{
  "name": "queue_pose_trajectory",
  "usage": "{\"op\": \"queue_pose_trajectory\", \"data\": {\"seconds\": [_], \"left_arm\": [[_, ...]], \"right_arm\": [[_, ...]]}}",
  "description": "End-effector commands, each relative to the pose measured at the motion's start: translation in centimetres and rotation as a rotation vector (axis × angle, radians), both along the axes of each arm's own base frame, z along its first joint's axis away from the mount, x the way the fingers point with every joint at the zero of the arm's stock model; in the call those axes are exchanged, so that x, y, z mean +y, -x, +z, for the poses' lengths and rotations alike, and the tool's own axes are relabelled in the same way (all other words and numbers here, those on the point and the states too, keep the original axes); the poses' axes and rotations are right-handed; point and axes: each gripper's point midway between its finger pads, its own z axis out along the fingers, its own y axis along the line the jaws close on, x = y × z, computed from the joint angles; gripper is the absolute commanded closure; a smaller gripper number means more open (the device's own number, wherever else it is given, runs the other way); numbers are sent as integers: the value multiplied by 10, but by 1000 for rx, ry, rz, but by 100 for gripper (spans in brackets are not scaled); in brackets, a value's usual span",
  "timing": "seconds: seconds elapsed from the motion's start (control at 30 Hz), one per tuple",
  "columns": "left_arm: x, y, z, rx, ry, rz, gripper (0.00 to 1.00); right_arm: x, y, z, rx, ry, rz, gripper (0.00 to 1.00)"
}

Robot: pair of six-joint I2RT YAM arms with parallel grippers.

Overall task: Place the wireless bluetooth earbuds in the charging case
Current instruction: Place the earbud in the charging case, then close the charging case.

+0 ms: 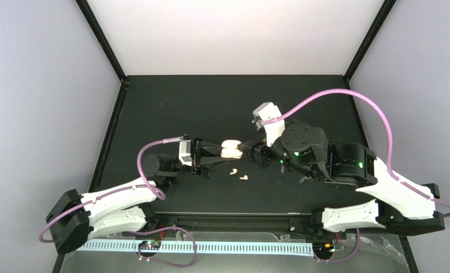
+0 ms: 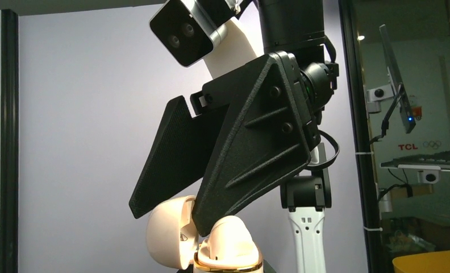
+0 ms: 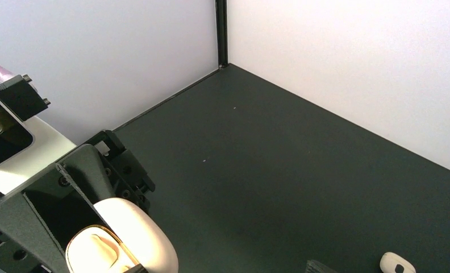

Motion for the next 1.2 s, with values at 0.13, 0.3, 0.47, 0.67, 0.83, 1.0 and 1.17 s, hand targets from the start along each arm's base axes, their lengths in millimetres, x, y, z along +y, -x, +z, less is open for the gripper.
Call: {"op": "queue_pose_trajectory", "data": {"seconds": [0.13,0.3,0.47,0.67,0.83,1.0,1.17], "left_arm": [[8,6,4,-34,15,15,98],[9,16,-4,-54,-21,-19,98],[14,31,-7,-99,-37,-61,98],[18,38,-3,-136,-47,-60,98],[18,39,-1,-151,-55,-60,98],[18,39,1,-161,-54,-56,98],[16,37,3,-164,-57,-44,98]], "right_arm": [[-29,0,40,-40,-163,-50,30],[-33,-10,40,-11,-110,-101,31],[-16,-7,32,22,-51,-25,31],[7,3,11,81,18,76,32],[20,11,1,115,47,141,31],[27,19,-2,131,55,197,31],[28,22,-8,147,75,217,32]]}}
